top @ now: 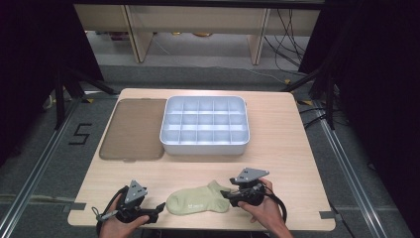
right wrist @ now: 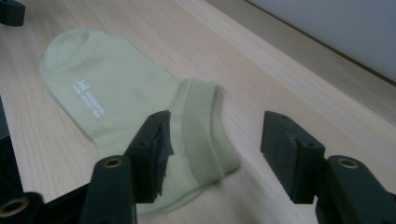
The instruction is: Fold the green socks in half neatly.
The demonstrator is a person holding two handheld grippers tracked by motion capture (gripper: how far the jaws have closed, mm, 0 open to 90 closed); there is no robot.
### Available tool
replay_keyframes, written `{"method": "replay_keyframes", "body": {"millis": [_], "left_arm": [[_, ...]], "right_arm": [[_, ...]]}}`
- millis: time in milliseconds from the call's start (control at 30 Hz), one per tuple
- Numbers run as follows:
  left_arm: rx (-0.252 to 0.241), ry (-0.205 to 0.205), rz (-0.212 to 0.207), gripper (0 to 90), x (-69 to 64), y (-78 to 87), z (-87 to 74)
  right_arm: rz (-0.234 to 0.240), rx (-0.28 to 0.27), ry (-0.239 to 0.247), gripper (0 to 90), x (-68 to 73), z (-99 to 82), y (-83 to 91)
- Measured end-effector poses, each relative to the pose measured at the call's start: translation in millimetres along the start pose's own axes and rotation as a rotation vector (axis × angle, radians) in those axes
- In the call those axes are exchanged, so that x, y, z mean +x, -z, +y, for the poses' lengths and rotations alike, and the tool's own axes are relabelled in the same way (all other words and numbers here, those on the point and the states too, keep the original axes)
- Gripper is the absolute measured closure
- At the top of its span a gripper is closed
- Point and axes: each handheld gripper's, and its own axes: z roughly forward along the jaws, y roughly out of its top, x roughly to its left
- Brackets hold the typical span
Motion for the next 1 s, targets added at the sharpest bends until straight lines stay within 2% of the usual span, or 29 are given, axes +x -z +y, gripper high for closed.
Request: {"method": "replay_keyframes", "body": {"millis": [100, 167, 200, 233, 300, 400, 433, 533, 567, 600, 733, 767, 800, 867, 933, 1000], "left_arm": [[0.003, 0.002, 0.003, 15.2, 0.5, 0.0, 0.2], [-0.016, 0.018, 0.003, 15.3, -0.8, -1.5, -0.7], [-0.009, 0.009, 0.0, 15.3, -0.3, -0.9, -0.8], [-0.01, 0.008, 0.0, 15.3, -0.2, -0.7, -0.7], [-0.009, 0.006, -0.004, 15.3, 0.5, -0.5, 0.2], [-0.008, 0.017, -0.001, 15.4, 0.1, -0.5, 0.3], [-0.01, 0.017, -0.002, 15.3, -0.1, -0.8, -0.4], [-0.006, 0.005, -0.004, 15.4, 0.1, 0.1, -0.7], [-0.016, 0.006, -0.004, 15.4, 0.2, -0.1, -0.1], [-0.003, -0.011, -0.001, 15.4, 1.5, 0.8, 0.4], [-0.007, 0.002, -0.01, 15.4, 0.0, -0.6, -0.5], [-0.007, 0.002, -0.012, 15.5, 0.2, -0.6, -0.6], [-0.004, 0.002, -0.016, 15.6, 0.6, -0.2, -0.1], [-0.017, 0.011, -0.017, 15.6, 0.2, -0.3, 0.5], [-0.021, -0.003, -0.023, 15.5, 0.5, 0.4, 0.2], [-0.026, 0.009, -0.027, 15.6, -1.4, 0.4, 1.1]], "right_arm": [[-0.008, 0.022, -0.006, 48.1, -1.7, 2.3, -7.7], [-0.011, 0.04, 0.0, 49.9, -2.8, 2.6, -12.5], [-0.007, 0.052, -0.003, 50.8, -2.7, 2.6, -14.4], [-0.012, 0.033, 0.002, 51.5, -2.3, 2.1, -18.0], [0.0, 0.057, 0.008, 52.3, -1.7, 3.0, -19.2], [0.002, 0.06, 0.013, 58.6, 0.6, 1.9, -26.1], [0.013, 0.068, 0.032, 61.9, -0.7, 2.1, -25.8], [0.025, 0.064, 0.02, 69.0, 1.5, 1.5, -25.8], [0.031, 0.079, 0.017, 71.3, 1.7, 1.7, -24.4], [0.042, 0.055, 0.03, 74.3, 0.8, 0.9, -25.2], [0.058, 0.053, 0.009, 80.5, -2.5, -0.2, -20.2], [0.059, 0.026, -0.006, 81.2, -1.7, -1.0, -20.6], [0.071, 0.046, 0.001, 81.7, -2.5, 0.1, -16.9], [0.079, 0.037, 0.007, 82.2, -1.9, 0.8, -12.2], [0.083, 0.024, 0.005, 82.5, -1.3, -0.2, -4.7], [0.082, 0.029, -0.005, 82.5, -0.7, -2.6, 2.6]]}}
